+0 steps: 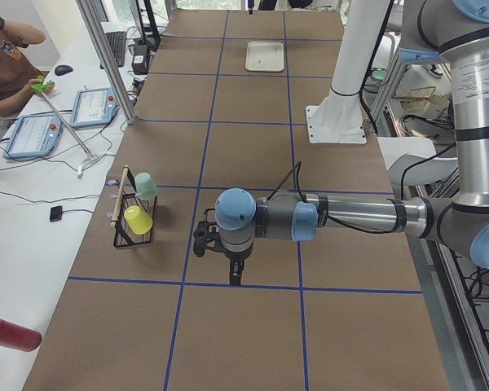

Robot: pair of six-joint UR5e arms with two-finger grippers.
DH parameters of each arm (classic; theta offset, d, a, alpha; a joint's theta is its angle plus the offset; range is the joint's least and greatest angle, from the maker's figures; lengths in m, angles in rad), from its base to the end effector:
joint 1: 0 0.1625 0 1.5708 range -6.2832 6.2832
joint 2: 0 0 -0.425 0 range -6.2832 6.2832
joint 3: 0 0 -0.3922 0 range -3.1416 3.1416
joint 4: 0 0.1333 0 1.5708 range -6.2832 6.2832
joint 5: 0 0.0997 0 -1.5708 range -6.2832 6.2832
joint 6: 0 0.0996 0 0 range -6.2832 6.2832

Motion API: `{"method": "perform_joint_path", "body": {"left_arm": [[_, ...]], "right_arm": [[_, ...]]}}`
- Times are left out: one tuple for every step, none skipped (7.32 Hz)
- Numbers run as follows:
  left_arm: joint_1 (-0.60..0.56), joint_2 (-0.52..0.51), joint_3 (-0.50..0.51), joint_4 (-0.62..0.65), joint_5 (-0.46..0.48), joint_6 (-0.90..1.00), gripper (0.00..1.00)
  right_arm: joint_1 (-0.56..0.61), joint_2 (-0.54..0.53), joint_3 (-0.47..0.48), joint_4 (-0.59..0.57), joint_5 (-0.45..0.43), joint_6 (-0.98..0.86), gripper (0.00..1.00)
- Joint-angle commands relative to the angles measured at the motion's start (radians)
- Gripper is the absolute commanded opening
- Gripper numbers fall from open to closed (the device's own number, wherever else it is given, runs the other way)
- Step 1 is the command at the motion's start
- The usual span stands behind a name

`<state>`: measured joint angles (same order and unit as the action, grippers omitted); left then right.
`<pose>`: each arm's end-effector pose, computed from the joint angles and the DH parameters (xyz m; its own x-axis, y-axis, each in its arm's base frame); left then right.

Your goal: Left arm grabs green cup and hands to right arm on tray

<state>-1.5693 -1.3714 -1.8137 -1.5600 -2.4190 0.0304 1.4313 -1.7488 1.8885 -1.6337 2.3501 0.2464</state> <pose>-0.0580 -0.4095 0.6246 0.6609 0.0559 -0.7483 -0.0216 0.9982 0.0555 0.0046 -0.4227 0.5892 0.7098 0.0931 0.6983 -0.0356 0.9947 -0.0965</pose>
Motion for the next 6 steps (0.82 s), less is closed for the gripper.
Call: {"method": "perform_joint_path", "body": {"left_arm": [[0.0,0.0,0.001,-0.002,0.0,-0.001,1.0],[0.0,0.0,0.001,-0.003,-0.002,-0.001,1.0],[0.0,0.0,-0.003,-0.003,-0.002,-0.003,1.0],[0.002,0.002,-0.003,-0.002,-0.008,-0.004,1.0],[0.002,0.002,0.004,-0.002,-0.04,-0.006,1.0],[0.002,0.0,0.004,-0.002,-0.041,-0.006,1.0]], "right_arm": [[0.001,-0.001,0.004,0.0,0.0,0.001,1.0],[0.0,0.0,0.006,0.0,0.002,0.002,1.0],[0.001,0.0,0.008,0.0,0.002,0.002,1.0],[0.0,0.0,0.008,0.0,0.003,0.002,1.0],[0.0,0.0,0.008,0.0,0.017,0.004,1.0],[0.0,0.002,0.006,0.002,0.029,0.004,1.0]]}}
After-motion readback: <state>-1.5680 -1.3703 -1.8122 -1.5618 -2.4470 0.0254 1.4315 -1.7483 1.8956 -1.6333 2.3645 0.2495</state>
